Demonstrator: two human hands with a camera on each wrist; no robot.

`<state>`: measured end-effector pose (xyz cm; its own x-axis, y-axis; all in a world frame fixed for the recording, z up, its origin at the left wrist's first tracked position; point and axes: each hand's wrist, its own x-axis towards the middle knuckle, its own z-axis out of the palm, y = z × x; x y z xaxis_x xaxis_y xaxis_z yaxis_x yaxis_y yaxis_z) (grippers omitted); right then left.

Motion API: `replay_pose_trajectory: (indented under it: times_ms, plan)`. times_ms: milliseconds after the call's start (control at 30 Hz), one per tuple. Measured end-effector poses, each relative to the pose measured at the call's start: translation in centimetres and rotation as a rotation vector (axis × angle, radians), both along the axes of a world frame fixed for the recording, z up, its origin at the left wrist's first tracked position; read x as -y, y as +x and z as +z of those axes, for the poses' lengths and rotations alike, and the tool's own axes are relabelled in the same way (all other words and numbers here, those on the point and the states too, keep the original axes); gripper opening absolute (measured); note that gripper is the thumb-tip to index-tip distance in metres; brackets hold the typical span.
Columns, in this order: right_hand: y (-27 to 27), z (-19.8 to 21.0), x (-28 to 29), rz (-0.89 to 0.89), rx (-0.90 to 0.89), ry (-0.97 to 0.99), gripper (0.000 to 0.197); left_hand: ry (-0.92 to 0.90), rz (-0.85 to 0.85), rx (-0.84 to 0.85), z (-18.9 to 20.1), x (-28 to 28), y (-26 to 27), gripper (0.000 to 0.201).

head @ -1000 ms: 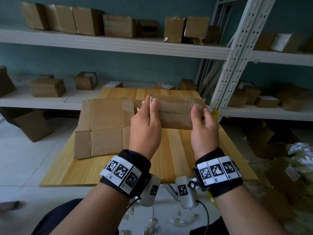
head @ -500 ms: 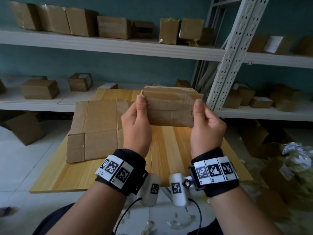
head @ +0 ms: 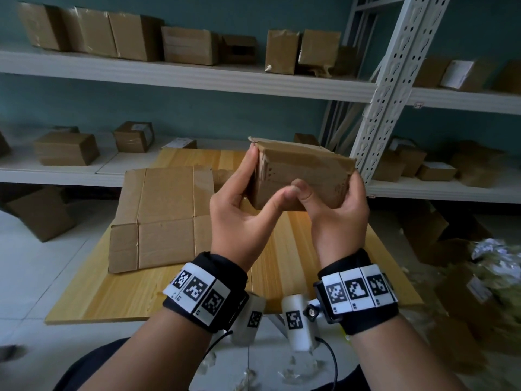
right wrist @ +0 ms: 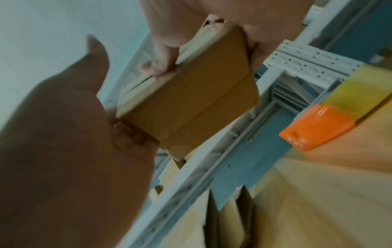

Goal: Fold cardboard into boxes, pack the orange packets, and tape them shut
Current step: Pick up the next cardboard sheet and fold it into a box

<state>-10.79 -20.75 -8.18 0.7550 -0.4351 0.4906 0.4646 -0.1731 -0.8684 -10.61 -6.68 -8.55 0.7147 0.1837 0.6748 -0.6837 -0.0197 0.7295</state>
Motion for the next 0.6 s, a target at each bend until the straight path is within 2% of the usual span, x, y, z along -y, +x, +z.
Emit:
replay_pose_trajectory:
  times_ms: [133, 233, 267, 367, 433, 467, 533, 600]
  plan:
    - [0.1, -0.2, 0.3, 0.132, 0.05, 0.059, 0.088, 0.019, 0.119, 0.093, 0.1, 0.2, 0.0, 0.064]
    - [0.1, 0.0, 0.4, 0.068, 0.045, -0.01, 0.076, -0.023, 0.048, 0.036, -0.2, 0.3, 0.5, 0.065]
    - [0.2, -0.2, 0.6, 0.068, 0.03, -0.017, 0.067, -0.032, 0.045, 0.015, -0.2, 0.4, 0.5, 0.067]
    - [0.2, 0.0, 0.6, 0.123, 0.009, 0.054, 0.003, -0.067, 0.113, -0.009, 0.1, 0.4, 0.7, 0.061]
    - [0.1, 0.2, 0.8, 0.038, 0.085, 0.037, 0.03, -0.12, 0.11, -0.035, 0.1, 0.3, 0.9, 0.052]
    - [0.1, 0.3, 0.9, 0.035, 0.102, 0.049, 0.036, -0.152, 0.095, -0.048, 0.1, 0.1, 1.1, 0.049]
    - [0.0, 0.4, 0.6, 0.066, 0.076, 0.113, 0.036, -0.215, 0.066, -0.089, 0.0, -0.3, 1.4, 0.045]
    - [0.1, 0.5, 0.4, 0.077, 0.04, 0.131, 0.027, -0.264, 0.065, -0.134, 0.2, -0.6, 1.5, 0.038]
